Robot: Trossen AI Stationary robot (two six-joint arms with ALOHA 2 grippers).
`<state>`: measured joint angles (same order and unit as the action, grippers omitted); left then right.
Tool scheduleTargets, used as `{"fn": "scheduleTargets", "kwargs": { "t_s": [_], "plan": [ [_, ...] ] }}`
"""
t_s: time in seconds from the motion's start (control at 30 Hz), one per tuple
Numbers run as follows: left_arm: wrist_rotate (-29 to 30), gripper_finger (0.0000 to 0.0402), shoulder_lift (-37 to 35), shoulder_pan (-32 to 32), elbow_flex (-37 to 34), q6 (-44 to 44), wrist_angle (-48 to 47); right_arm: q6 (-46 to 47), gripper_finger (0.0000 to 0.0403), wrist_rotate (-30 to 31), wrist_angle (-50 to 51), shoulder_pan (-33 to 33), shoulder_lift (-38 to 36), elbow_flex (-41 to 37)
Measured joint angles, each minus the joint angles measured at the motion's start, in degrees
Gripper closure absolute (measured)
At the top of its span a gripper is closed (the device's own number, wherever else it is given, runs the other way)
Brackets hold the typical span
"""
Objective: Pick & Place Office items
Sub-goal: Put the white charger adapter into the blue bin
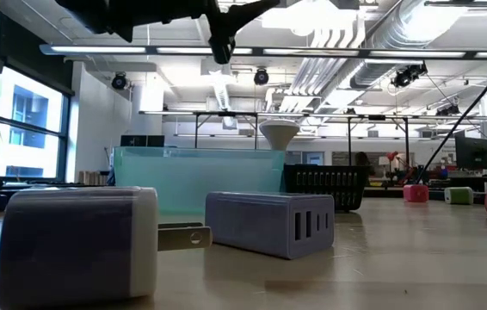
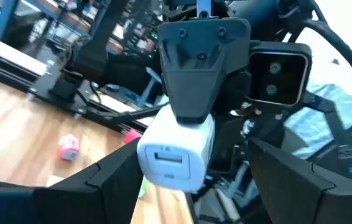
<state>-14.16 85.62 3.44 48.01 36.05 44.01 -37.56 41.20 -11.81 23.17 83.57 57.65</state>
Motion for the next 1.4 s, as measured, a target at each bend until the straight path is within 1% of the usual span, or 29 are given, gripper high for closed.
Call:
{"fn": "scheduleTargets", "kwargs": {
  "t_s": [0.3,0.4,0.53,0.73,0.87,0.97,1.03,1.1,1.2,1.3,1.4],
  "plan": [
    [0.5,0.013,0.0,-0.5,0.0,-0.5,0.6,1.4,0.0283,-1.3,0.4,-0.8,0.0,0.0],
    [0.5,0.0139,0.0,-0.5,0.0,-0.9,0.6,1.5,0.0283,-1.3,0.8,-0.8,0.0,0.0],
    [0.9,0.0168,0.0,-0.5,0.0,-1.8,0.4,1.5,0.0283,-1.4,0.8,-0.8,0.0,0.0],
    [1.0,0.0233,0.0,-0.5,0.0,-1.8,-0.6,2.0,0.0277,-2.0,1.0,-0.8,0.3,0.0],
    [0.8,0.0276,0.0,-0.5,0.0,-2.7,-1.4,8.3,0.025,-3.4,1.5,-0.8,0.3,0.0],
    [0.8,0.0278,0.0,-0.5,0.0,-2.8,-1.5,11.5,0.0223,-3.6,1.7,-0.8,0.4,0.0],
    [0.8,0.0278,0.0,-0.5,0.0,-2.8,-1.7,11.6,0.0207,-3.2,1.6,-0.7,0.4,0.0],
    [0.8,0.0278,0.0,-0.5,0.0,-2.8,-1.9,10.6,0.0194,-1.3,1.3,0.2,0.4,0.0],
    [0.9,0.0278,-0.2,-0.5,0.2,-2.3,-3.4,11.5,0.0182,5.1,-1.4,2.5,0.4,-0.1],
    [0.8,0.0278,-1.8,-1.2,0.2,-0.3,-8.7,11.8,0.0181,12.0,-0.6,5.6,0.4,-0.1],
    [0.8,0.0278,-4.7,-2.5,0.0,-0.9,-16.3,11.2,0.0182,15.9,1.5,9.0,0.3,-0.1]
  ]
}}
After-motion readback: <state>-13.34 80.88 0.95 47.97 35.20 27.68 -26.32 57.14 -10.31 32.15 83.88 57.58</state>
